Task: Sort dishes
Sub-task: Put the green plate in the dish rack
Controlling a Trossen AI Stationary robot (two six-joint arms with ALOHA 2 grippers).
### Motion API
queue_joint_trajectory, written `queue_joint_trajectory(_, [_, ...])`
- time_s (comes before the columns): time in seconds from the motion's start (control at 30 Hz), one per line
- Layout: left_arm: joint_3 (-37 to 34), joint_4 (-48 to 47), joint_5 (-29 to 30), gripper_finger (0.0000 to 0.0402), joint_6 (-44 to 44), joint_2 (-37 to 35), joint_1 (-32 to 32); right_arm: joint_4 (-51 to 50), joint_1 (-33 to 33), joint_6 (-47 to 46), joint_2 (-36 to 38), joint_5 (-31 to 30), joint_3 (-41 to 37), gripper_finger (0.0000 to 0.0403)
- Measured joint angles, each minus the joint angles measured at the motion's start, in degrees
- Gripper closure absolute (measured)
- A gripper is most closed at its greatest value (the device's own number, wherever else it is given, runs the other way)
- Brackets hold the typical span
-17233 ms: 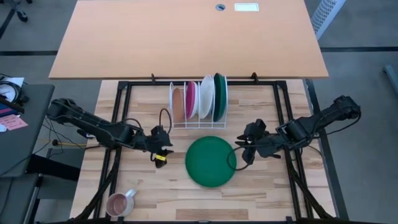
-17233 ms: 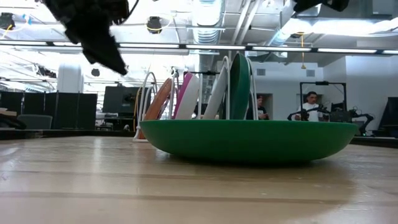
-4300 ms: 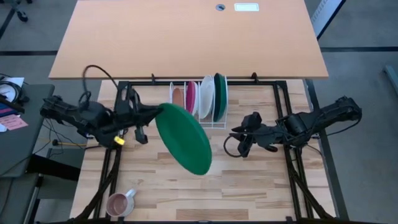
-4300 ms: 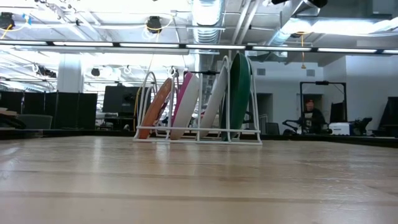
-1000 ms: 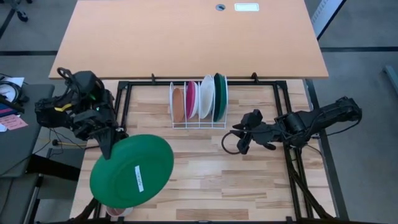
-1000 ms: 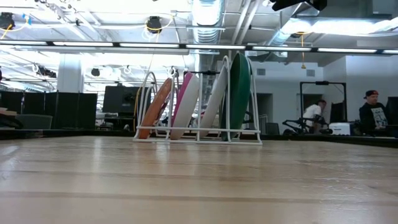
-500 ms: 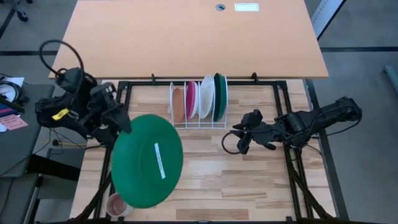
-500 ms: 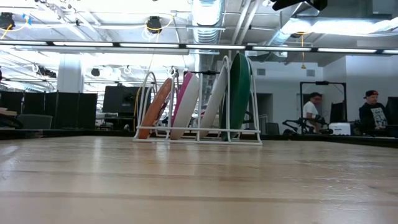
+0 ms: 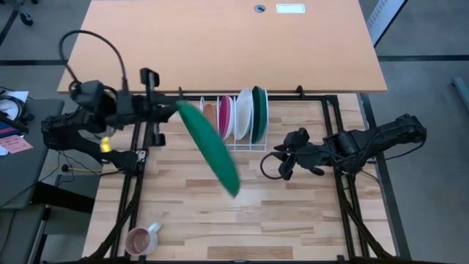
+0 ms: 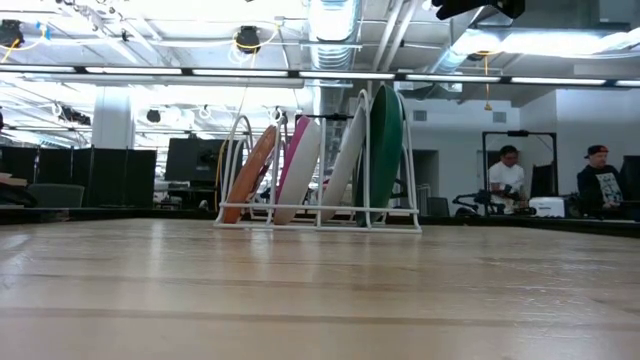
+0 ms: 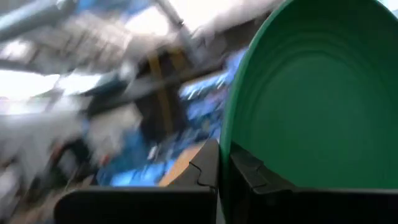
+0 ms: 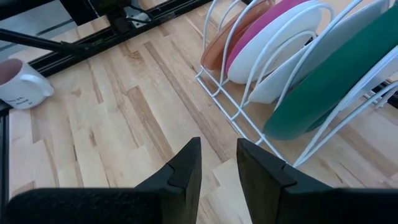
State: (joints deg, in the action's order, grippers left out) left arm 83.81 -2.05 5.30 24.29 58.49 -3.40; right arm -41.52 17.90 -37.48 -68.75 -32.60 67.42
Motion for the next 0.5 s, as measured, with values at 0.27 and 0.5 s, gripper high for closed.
queue_joint_trajectory(0.27, [0.0,-13.69,16.83,0.0401,-5.13,0.04,0.02,0.0,-0.05,0.03,0.0,0.02,0.0,0.0294])
queue_joint_trajectory(0.5, [-0.02,-19.27,17.53,0.0401,-11.24,0.93,0.02,0.02,-0.06,0.01,0.01,-0.09,-0.01,0.0294])
